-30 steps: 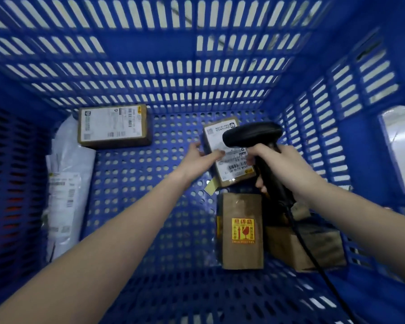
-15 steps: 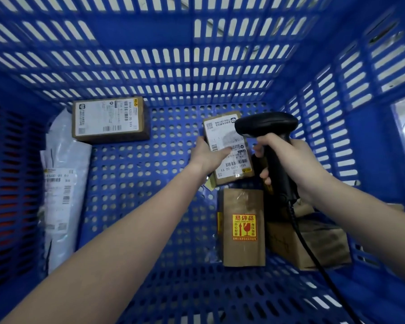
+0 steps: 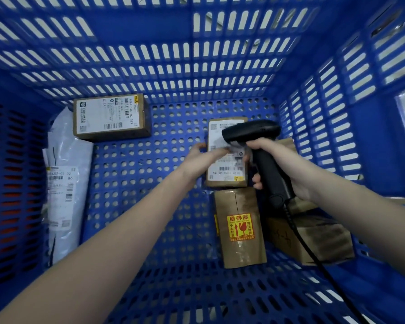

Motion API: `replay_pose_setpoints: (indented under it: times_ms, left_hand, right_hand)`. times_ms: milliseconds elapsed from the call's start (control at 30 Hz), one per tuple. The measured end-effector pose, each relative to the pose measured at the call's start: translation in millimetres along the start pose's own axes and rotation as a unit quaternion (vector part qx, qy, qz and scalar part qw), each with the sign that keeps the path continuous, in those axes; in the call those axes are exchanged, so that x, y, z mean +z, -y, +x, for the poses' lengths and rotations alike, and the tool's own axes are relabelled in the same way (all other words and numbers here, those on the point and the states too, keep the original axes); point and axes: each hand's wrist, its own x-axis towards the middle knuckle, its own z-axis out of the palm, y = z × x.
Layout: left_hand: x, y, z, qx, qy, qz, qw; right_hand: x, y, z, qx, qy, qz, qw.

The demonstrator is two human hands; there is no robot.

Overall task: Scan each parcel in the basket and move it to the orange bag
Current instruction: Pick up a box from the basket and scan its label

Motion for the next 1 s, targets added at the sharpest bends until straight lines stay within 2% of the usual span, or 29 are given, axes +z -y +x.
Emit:
replay_pose_setpoints:
  times_ms: [133,233,333,533,667,800,1000]
  left_hand:
    - [-15.2,-16.8,-13.7,0.032,-0.020,-0.037,0.999]
    - [-24.2,-45.3,-34.2,0.071,0.000,-0.047,0.996]
    - [-33.5,-82.2,-64.6,0.127,0.014,-0.011,0.992]
    - [-58.6,-141.9,-154.1,0.187,0.006,0.065,0.980]
    - [-83.5,-160.8,-219.4,0.243,-0.008,0.067,0.968]
    - [-103.1,-163.1,-282.2,0.300,-0.063,0.037,0.951]
    - [-135.7,-143.9,-334.9,0.326,-0.144,-0.059,0.932]
  right_hand:
    - [-0.4,27.5,-12.5,-0.042,-0.002,0.042,0.998]
    - [0.7,48.6,-31.4,-0.067,-0.002,0.046,0.997]
    - [9.1,73.2,-58.3,-0.100,-0.004,0.043,0.994]
    - [37.5,116.7,-134.8,-0.184,-0.003,0.020,0.983]
    - [62.3,128.7,-192.5,-0.233,0.011,0.017,0.972]
    - [89.1,130.9,-241.3,-0.284,0.012,0.013,0.959]
    - [124.9,117.3,-276.6,-0.354,0.006,0.005,0.935]
